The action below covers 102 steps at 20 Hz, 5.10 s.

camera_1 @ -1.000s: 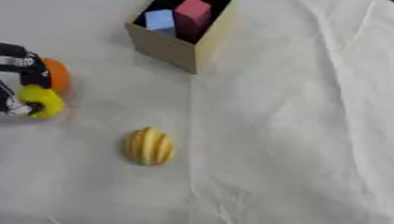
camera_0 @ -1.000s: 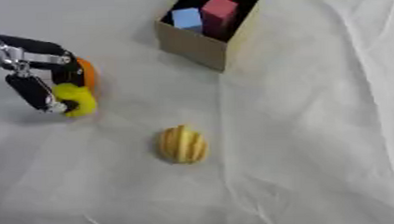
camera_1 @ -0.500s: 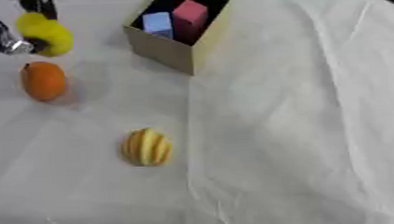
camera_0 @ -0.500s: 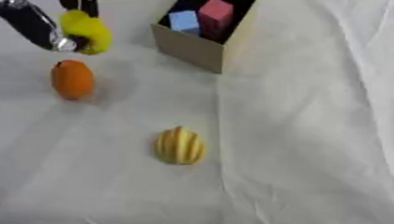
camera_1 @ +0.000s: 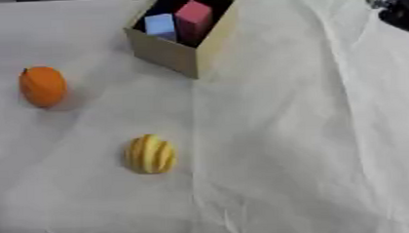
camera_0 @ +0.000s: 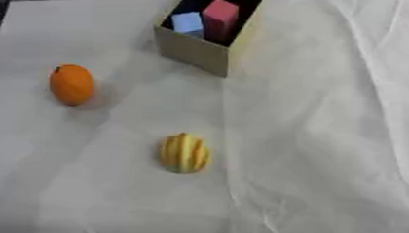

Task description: Pick up objects on the table and place them in the box.

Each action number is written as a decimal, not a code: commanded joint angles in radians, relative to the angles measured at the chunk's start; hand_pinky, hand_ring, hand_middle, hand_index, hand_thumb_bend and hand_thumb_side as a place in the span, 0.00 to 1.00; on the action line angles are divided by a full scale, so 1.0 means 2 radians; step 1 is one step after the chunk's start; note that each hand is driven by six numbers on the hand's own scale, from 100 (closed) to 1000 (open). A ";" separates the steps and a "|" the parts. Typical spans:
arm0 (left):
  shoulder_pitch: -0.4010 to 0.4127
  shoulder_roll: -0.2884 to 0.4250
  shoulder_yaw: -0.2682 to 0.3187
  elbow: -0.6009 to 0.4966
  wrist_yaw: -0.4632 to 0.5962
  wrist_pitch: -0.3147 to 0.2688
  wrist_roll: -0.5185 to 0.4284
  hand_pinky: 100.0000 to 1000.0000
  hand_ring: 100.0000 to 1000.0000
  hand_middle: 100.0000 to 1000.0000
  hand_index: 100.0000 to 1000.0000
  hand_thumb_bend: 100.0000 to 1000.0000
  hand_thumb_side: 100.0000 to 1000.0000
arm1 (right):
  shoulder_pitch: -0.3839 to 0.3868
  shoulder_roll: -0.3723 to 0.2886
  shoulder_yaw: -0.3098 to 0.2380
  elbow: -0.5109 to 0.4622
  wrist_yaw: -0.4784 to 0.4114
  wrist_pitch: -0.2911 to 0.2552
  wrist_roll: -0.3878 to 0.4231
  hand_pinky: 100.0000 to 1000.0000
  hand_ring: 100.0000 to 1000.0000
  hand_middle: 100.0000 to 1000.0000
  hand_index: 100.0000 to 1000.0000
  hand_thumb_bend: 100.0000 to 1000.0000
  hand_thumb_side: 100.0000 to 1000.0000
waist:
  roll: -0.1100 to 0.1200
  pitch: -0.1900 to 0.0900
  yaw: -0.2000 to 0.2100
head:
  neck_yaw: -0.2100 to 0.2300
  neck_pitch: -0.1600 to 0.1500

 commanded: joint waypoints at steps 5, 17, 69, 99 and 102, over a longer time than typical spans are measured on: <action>-0.026 -0.078 0.015 0.083 -0.055 0.018 0.045 0.66 0.54 0.51 0.63 0.18 0.00 | -0.006 -0.005 -0.006 -0.010 -0.009 -0.005 0.005 0.92 0.66 0.60 0.78 0.00 0.50 | 0.000 -0.006 -0.004 | 0.002 -0.009; -0.040 -0.143 0.050 0.227 -0.144 -0.029 0.109 0.75 0.69 0.68 0.77 0.39 0.15 | -0.017 0.004 -0.006 -0.010 -0.012 -0.011 0.004 0.92 0.66 0.61 0.78 0.00 0.50 | -0.002 -0.001 -0.012 | 0.001 -0.035; 0.130 0.135 -0.035 0.139 0.052 -0.026 -0.024 0.79 0.77 0.75 0.87 0.63 0.31 | 0.001 0.009 -0.018 -0.010 -0.009 -0.009 -0.009 0.92 0.67 0.61 0.78 0.00 0.50 | -0.009 -0.013 0.028 | -0.023 -0.012; 0.040 0.060 -0.013 0.135 -0.032 -0.045 0.065 0.72 0.63 0.57 0.58 0.10 0.03 | 0.000 0.010 -0.019 -0.010 -0.007 -0.008 -0.011 0.92 0.67 0.61 0.78 0.00 0.50 | -0.010 -0.012 0.024 | -0.023 -0.011; 0.001 0.014 -0.002 0.169 -0.054 -0.054 0.071 0.72 0.63 0.57 0.58 0.09 0.03 | -0.002 0.012 -0.017 -0.010 -0.008 -0.008 -0.008 0.92 0.67 0.61 0.78 0.00 0.50 | -0.009 -0.013 0.020 | -0.021 -0.012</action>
